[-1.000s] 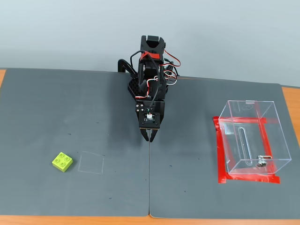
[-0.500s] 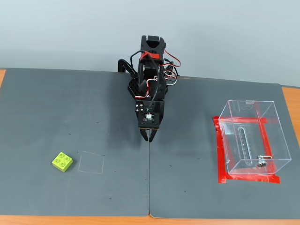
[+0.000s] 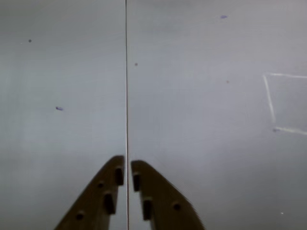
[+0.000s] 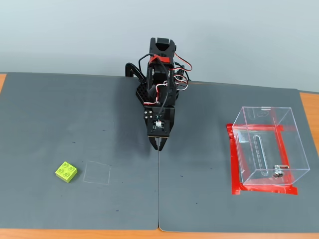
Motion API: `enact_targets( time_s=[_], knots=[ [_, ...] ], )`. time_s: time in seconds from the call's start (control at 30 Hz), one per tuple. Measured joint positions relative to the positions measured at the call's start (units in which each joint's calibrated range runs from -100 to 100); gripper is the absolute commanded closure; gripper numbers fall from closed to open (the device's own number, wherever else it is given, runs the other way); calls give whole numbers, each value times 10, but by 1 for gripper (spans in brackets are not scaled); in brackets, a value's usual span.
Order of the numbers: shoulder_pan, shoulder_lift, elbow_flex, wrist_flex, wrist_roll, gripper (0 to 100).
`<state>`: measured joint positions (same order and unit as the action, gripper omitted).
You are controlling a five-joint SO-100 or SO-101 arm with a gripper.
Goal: Pick the green lego block and place it into the transparent box
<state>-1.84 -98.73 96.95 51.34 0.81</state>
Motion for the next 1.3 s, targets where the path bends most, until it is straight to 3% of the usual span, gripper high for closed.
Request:
enact_targets(
  time_s=[0.27,0.7,1.3],
  knots=[
    [3,76,-90,1,0,98],
    [4,406,-337,1,0,98],
    [253,489,-401,2,0,98]
  ],
)
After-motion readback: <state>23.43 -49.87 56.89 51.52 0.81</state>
